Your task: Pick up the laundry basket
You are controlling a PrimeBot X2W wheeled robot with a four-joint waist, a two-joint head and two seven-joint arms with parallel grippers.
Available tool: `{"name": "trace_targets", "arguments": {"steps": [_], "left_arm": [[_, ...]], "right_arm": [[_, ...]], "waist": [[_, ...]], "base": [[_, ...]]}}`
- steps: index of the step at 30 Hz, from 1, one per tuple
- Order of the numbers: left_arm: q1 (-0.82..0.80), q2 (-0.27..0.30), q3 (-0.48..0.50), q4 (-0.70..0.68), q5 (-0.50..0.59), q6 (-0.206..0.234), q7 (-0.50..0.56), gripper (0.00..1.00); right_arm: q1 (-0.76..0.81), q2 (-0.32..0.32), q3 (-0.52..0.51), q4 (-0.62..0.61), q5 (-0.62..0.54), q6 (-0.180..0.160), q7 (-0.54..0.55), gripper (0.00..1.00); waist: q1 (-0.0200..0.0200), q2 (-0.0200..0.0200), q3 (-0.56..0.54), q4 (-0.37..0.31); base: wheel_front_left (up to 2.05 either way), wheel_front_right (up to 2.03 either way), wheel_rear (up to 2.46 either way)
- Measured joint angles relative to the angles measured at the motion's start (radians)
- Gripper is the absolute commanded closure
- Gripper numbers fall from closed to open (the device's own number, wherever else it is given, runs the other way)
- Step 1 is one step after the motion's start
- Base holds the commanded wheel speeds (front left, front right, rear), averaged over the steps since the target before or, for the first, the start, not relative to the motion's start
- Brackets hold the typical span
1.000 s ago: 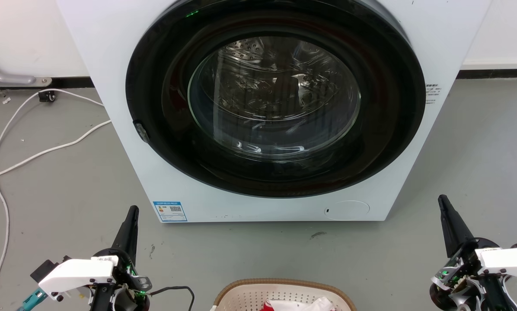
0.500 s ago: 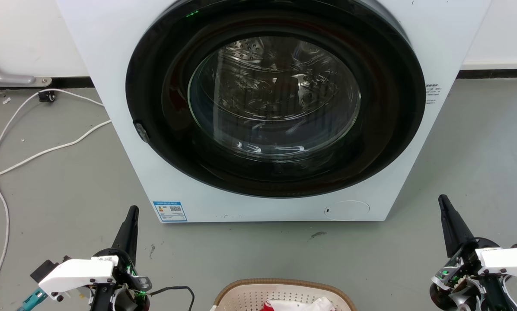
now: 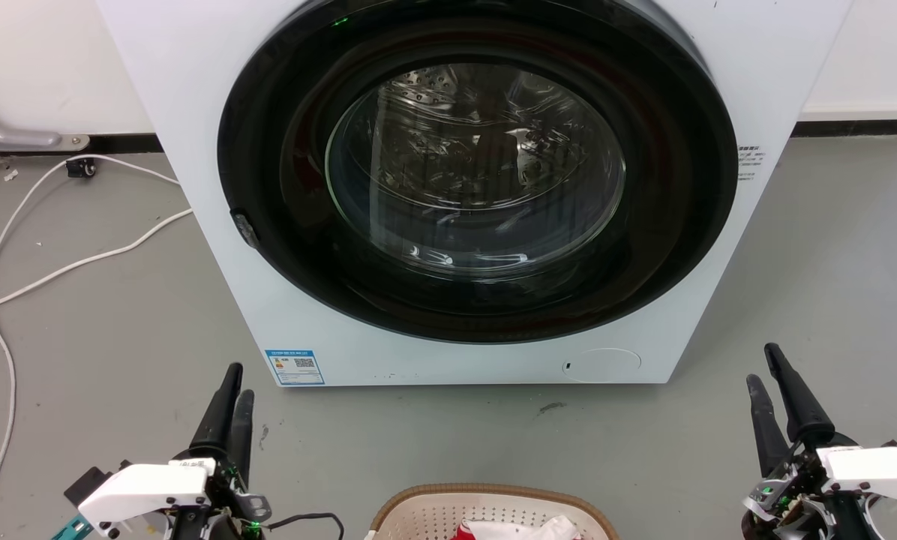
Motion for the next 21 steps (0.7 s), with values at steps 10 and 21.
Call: {"name": "trace_targets", "arguments": {"steps": [10, 21], "left_arm": [[-0.006, 0.0, -0.04, -0.039, 0.046, 0.0, -0.053, 0.0], [-0.013, 0.0, -0.053, -0.107, 0.304, 0.0, -0.101, 0.0]], "right_arm": [[-0.001, 0.001, 0.025, -0.026, -0.07, 0.0, -0.049, 0.0], [-0.001, 0.002, 0.031, -0.069, -0.317, 0.0, -0.094, 0.0]], "waist": [[0.0, 0.0, 0.001, 0.0], [0.0, 0.0, 0.002, 0.0]], "base": [[0.0, 0.0, 0.0], [0.0, 0.0, 0.0]]}}
